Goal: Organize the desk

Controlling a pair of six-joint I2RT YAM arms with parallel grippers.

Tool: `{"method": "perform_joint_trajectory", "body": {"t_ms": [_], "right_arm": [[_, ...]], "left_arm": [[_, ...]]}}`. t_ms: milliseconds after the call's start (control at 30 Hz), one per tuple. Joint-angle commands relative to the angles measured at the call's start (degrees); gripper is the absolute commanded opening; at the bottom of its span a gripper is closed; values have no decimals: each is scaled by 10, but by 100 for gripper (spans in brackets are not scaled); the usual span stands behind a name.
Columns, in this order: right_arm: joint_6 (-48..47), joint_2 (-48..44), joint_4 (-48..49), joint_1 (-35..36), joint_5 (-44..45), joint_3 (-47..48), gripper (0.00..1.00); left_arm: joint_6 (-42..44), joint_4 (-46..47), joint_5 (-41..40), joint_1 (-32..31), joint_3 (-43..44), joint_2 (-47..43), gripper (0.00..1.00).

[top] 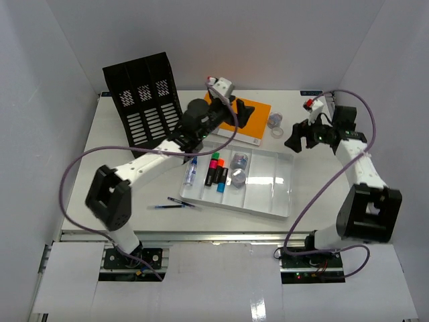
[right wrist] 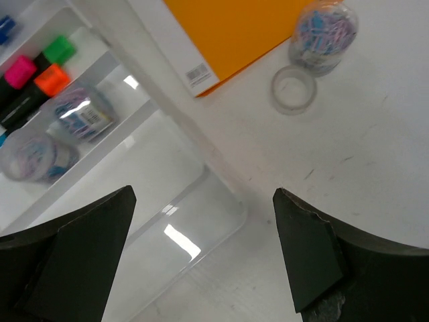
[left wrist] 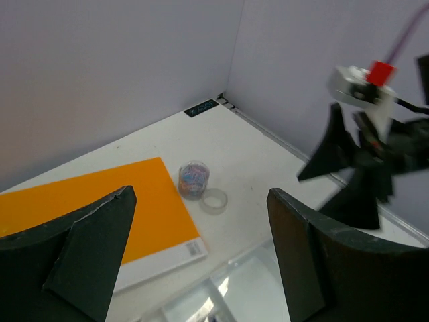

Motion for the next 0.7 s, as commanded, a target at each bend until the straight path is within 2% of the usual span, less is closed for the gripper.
{"method": "perform_joint_trajectory", "body": {"t_ms": [0,100,200,267,333,467,667], "right_arm": [[55,133,2,53,154,147,90],[99,225,0,94,225,226,90],[125,280,18,114,248,289,90],[135,327,26,127,279,324,90],[139,357,24,132,293,367,90],[133,421,9,140,337,449,90],[103,467,28,151,394,480,90]], "left_arm": [[-58,-142,107,71,-126,-135,90],[-93,-181,224,151,-228,-229,88],[-79,-209,270,200,-301,-303,87],[-64,-198,243,202,-358,-371,89],[-53,-190,238,203,-380,-400,90],[-17,-221,212,203,-377,-403,90],[-14,-227,200,205,-377,-411,90]]}}
